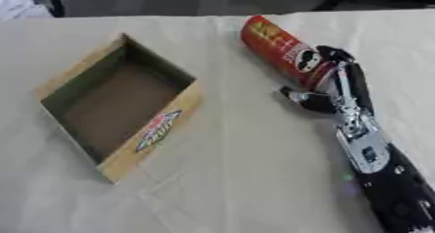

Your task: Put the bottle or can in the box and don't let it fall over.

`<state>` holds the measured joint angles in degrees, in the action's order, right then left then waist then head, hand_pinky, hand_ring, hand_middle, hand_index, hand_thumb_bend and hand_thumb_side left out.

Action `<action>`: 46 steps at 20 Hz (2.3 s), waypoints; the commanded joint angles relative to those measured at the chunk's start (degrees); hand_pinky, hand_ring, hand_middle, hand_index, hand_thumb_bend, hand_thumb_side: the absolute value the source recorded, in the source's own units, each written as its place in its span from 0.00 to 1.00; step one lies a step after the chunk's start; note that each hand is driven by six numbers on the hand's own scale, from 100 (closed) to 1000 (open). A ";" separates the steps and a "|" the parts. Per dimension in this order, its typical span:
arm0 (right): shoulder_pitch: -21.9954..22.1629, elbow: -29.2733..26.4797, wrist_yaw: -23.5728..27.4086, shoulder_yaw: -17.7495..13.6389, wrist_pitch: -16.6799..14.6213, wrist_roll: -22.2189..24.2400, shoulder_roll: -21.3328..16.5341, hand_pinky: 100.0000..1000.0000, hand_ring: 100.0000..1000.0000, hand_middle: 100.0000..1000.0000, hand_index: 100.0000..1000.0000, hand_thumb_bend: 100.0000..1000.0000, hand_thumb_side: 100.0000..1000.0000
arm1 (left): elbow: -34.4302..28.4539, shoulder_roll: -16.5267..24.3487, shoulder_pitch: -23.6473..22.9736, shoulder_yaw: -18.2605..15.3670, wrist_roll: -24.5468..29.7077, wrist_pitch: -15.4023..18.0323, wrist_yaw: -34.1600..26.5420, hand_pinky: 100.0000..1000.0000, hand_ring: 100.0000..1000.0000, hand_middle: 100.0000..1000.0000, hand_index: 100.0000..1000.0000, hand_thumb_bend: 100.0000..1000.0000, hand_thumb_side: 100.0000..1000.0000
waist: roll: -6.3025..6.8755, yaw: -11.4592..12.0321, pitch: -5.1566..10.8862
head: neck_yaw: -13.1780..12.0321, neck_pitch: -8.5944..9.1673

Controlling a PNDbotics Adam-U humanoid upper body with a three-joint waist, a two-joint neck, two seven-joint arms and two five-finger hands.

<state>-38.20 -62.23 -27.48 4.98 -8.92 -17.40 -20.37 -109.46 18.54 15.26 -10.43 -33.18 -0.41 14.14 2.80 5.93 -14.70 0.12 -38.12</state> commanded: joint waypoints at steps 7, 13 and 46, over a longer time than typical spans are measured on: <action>-0.43 -0.80 2.68 -0.13 -1.76 -0.75 -0.51 0.50 0.74 0.60 0.71 0.51 0.00 | -0.92 0.98 0.80 -0.65 0.10 -0.18 0.04 0.58 0.97 0.68 0.64 0.39 0.55 | -0.14 0.28 0.94 | -0.28 0.47; -0.39 -0.70 3.22 0.01 -2.67 -1.94 -0.60 0.50 0.74 0.60 0.70 0.50 0.00 | -0.94 0.96 0.82 -0.65 0.10 -0.18 0.06 0.58 0.97 0.68 0.64 0.39 0.55 | -0.19 0.39 0.99 | -0.25 0.54; -4.38 -20.31 12.61 3.87 -4.44 -12.54 -0.34 0.48 0.65 0.53 0.61 0.29 0.00 | -1.17 1.17 0.58 -0.73 0.06 -0.03 0.26 0.58 0.97 0.67 0.63 0.37 0.55 | -0.80 0.39 1.98 | 0.05 -0.31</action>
<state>-41.23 -80.13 -15.25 8.50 -13.82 -30.18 -20.44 -109.49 18.54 15.30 -10.46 -32.97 -0.57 14.13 1.99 6.21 -14.37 0.12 -38.26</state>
